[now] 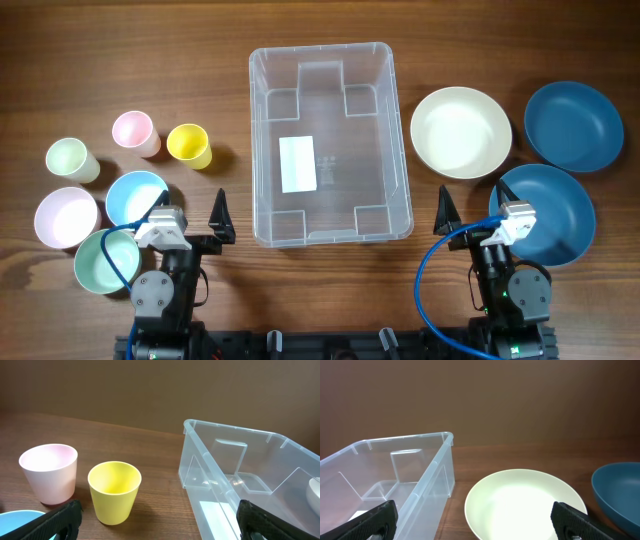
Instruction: Pack container
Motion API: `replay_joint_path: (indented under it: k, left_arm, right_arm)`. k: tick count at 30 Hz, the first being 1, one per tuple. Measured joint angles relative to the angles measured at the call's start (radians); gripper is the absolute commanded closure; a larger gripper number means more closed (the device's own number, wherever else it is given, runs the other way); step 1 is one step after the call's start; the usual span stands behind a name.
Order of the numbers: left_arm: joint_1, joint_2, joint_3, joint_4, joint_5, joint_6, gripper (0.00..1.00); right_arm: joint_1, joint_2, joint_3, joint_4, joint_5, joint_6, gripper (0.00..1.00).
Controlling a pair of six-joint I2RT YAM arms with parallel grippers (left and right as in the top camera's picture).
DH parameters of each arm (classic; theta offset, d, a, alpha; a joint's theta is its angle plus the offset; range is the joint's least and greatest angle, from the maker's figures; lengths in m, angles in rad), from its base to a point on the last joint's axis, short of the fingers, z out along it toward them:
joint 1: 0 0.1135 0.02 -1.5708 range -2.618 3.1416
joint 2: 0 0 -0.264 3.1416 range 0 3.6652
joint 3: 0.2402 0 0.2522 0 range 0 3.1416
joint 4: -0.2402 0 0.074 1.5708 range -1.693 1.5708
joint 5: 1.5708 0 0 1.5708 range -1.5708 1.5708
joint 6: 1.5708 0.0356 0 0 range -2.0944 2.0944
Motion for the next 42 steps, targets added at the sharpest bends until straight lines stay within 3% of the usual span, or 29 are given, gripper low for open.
replay_joint_path:
  k: [7,11,18,22,26,35,38,42]
  left_arm:
    - [0.0,0.0,0.0,0.0,0.0,0.0,0.0]
    - [0.0,0.0,0.0,0.0,0.007,-0.005,0.0]
    - [0.0,0.055,0.005,-0.006,0.008,-0.164,0.01]
    - [0.0,0.183,0.078,-0.051,0.007,-0.227,0.0]
    - [0.0,0.406,0.31,-0.177,0.007,-0.247,0.0]
    - [0.0,0.949,0.896,-0.679,0.011,-0.228,0.0]
    - [0.001,1.049,1.061,-0.827,0.015,-0.206,0.0]
    - [0.003,1.07,1.143,-0.858,0.015,-0.195,0.0]
  right_arm:
    - [0.0,0.0,0.0,0.0,-0.012,0.013,0.0]
    - [0.0,0.019,0.0,0.0,-0.014,0.126,0.0]
    - [0.0,0.235,0.049,-0.013,0.0,0.216,0.0]
    - [-0.006,0.49,0.244,-0.043,0.012,0.215,0.0]
    - [-0.021,0.754,0.497,-0.133,-0.001,0.175,0.0]
    - [-0.116,1.318,1.178,-0.724,-0.243,0.029,0.0]
    - [-0.144,1.419,1.307,-0.839,-0.278,0.011,0.0]
    - [-0.151,1.441,1.336,-0.864,-0.291,0.006,0.01]
